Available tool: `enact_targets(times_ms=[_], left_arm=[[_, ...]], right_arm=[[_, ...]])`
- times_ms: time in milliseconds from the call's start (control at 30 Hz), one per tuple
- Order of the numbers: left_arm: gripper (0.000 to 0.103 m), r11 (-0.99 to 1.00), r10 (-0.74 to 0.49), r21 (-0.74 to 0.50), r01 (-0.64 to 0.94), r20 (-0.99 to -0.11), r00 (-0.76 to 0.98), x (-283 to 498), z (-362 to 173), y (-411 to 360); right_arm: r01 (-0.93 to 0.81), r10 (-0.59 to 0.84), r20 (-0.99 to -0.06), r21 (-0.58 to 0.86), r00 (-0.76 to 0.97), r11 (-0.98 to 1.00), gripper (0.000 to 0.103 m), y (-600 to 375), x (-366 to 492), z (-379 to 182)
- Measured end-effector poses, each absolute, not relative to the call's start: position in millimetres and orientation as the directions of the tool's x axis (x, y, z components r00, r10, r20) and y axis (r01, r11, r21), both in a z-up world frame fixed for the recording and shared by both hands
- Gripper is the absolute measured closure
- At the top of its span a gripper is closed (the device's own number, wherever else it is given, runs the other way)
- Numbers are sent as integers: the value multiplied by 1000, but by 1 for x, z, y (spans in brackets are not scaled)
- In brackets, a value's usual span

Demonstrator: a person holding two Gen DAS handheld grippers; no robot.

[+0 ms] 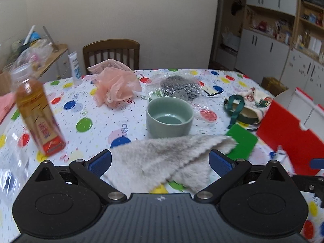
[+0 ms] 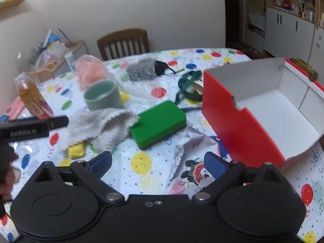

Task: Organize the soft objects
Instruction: 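Grasp the grey fuzzy cloth with the left tool while the right tool grasps the panda snack bag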

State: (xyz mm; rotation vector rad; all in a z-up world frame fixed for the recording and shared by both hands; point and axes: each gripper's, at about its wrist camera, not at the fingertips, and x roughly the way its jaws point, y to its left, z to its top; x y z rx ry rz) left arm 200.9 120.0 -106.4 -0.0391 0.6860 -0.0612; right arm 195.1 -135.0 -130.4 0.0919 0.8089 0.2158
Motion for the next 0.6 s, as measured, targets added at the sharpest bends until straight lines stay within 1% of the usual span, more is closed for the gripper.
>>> enact_targets(times_ms=[200,400,600], left_arm=[[1,991,-103,-3,134,-653,750,247,-129,129],[1,966,-201,-22,259,-695,691,287,-150,132],[1,934,-240,7,358,-730,640,303,-167,127]], right_arm=[[-98,176,-745,147,643,984,6,-135,204,-148],[-29,135,-774,149,618,988,6,-139,214,-162],[22,96,-795,136,599,990,6,-142,224,-174]])
